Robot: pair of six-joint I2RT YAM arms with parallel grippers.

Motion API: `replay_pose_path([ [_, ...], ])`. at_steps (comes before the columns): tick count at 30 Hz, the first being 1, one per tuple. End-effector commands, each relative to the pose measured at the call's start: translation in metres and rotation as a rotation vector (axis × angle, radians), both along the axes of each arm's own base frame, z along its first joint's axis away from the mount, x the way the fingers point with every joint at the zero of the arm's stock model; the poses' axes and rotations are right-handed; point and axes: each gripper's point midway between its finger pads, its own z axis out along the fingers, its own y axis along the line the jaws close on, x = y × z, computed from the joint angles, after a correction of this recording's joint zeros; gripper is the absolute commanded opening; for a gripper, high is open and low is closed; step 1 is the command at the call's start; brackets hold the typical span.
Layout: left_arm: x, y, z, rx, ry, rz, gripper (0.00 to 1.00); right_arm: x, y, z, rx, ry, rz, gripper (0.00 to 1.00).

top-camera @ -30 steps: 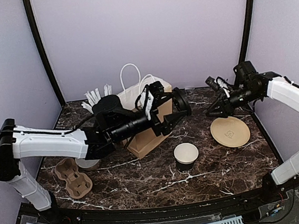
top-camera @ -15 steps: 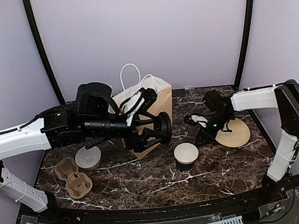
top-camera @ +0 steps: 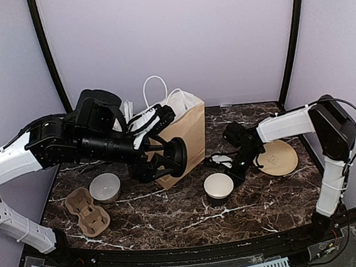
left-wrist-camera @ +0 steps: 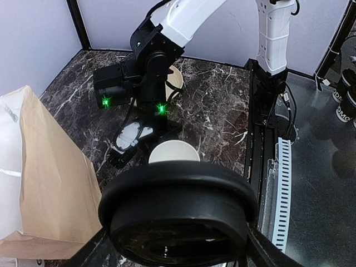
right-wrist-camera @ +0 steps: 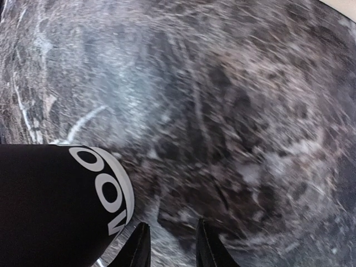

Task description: Pack the takeout coffee

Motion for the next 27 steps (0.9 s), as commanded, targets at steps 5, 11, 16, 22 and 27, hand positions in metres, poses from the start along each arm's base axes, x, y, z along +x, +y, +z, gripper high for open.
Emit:
replay_pose_path([
  [5,-0.011,0.005,-0.016,0.184,0.054,-0.069,0.68,-0.033,0.032,-0.001,0.022,0.109,0.102,0.28],
  [11,-0.017,-0.001,-0.035,0.255,0.105,-0.103,0.68,-0.059,0.058,-0.001,0.022,0.164,0.186,0.27],
  [16,-0.025,-0.009,-0.042,0.289,0.138,-0.148,0.68,-0.042,0.059,0.002,0.005,0.118,0.148,0.25],
  [22,-0.023,-0.025,-0.059,0.376,0.166,-0.159,0.68,-0.003,0.032,0.025,0.006,-0.013,0.063,0.41],
  [27,-0.016,-0.032,-0.085,0.487,0.201,-0.15,0.68,0.014,0.006,0.04,0.002,-0.099,0.004,0.52],
])
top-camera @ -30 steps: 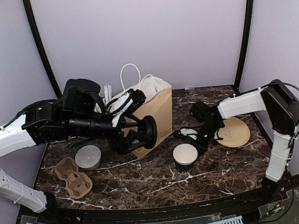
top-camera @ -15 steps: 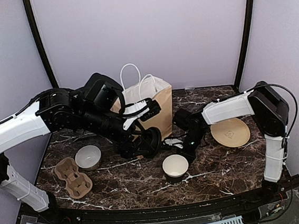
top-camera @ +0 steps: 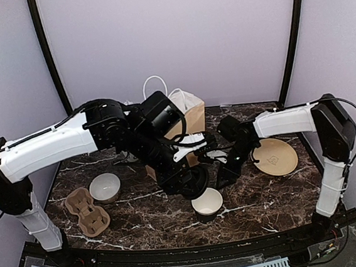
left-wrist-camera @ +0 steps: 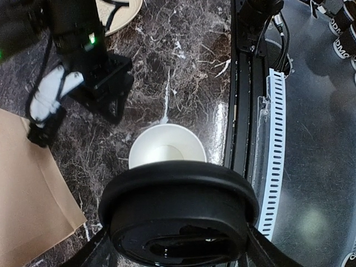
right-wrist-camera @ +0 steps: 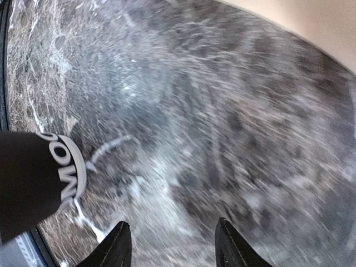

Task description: Pack the takeout coffee

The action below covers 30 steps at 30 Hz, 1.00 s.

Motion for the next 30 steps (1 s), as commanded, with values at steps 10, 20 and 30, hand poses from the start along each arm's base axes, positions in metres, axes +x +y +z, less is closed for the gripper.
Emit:
replay_pose_path([
  [10,0.0,-0.012,-0.048,0.204,0.046,-0.044,0.68,0.05,-0.059,0.061,0.155,-0.113,-0.203,0.52],
  [20,0.007,-0.026,-0.067,0.257,0.015,-0.057,0.69,0.055,-0.068,0.063,0.17,-0.12,-0.226,0.51],
  [30,0.007,-0.031,-0.077,0.274,0.019,-0.065,0.69,0.053,-0.069,0.064,0.183,-0.115,-0.221,0.51],
])
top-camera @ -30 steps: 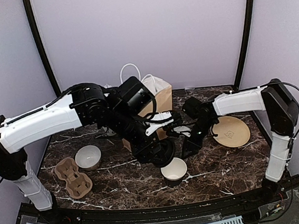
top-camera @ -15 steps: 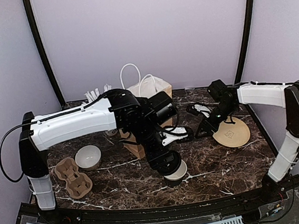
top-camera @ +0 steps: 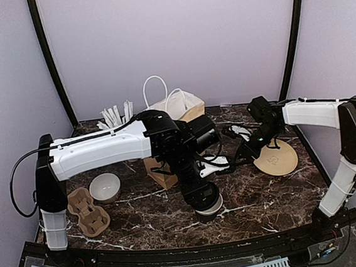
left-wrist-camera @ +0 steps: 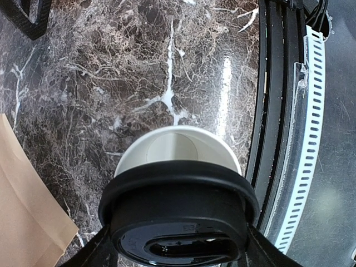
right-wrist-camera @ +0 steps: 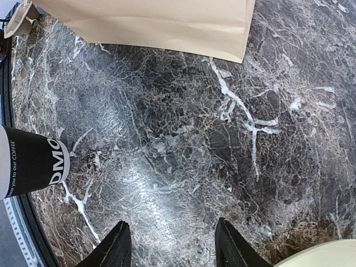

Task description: Pack the takeout coffee

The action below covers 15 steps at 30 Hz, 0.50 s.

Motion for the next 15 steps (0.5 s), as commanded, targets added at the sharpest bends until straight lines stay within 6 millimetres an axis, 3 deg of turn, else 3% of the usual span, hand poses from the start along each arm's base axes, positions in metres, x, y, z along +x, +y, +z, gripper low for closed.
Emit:
replay_pose_path([
  [1,-0.003,0.001,0.006,0.007,-0.01,-0.02,0.69,0.0,0.001,0.01,0.035,-0.027,0.012,0.51],
  [15,-0.002,-0.011,-0.005,0.004,-0.001,-0.039,0.69,-0.002,-0.001,0.008,0.037,-0.017,0.014,0.52],
])
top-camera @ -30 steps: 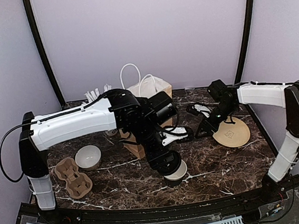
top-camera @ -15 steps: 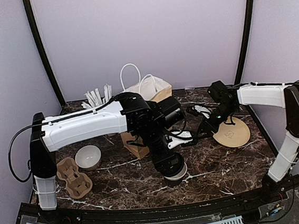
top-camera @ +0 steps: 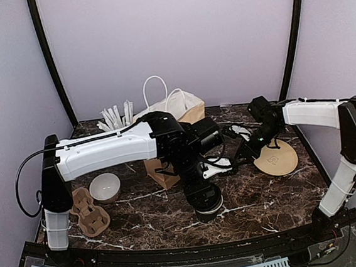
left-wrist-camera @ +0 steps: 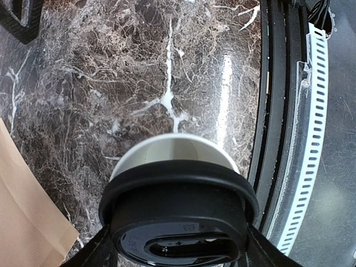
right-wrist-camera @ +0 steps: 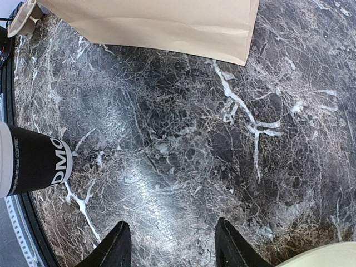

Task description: Pack the takeout coffee

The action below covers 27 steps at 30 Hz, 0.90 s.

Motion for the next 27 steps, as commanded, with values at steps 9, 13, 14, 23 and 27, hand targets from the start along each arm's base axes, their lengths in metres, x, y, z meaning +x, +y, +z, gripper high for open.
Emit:
replay_pose_path([
  [9,-0.004,-0.013,-0.002,-0.013,0.0,-0.034,0.87,-0.002,-0.002,0.007,0.026,-0.011,0.005,0.51],
  [13,-0.005,-0.017,0.002,-0.028,-0.007,-0.035,0.99,-0.002,-0.002,0.008,0.031,-0.009,0.006,0.51],
  [14,-0.004,-0.019,0.005,-0.037,-0.012,-0.033,0.99,-0.003,-0.001,0.009,0.034,-0.007,0.006,0.51],
  [23,-0.004,-0.008,0.05,-0.103,-0.073,-0.013,0.99,0.006,-0.006,0.056,0.067,-0.09,-0.058,0.51],
  [27,-0.002,0.008,0.074,-0.176,-0.13,0.033,0.99,0.01,-0.012,0.097,0.075,-0.167,-0.129,0.52],
])
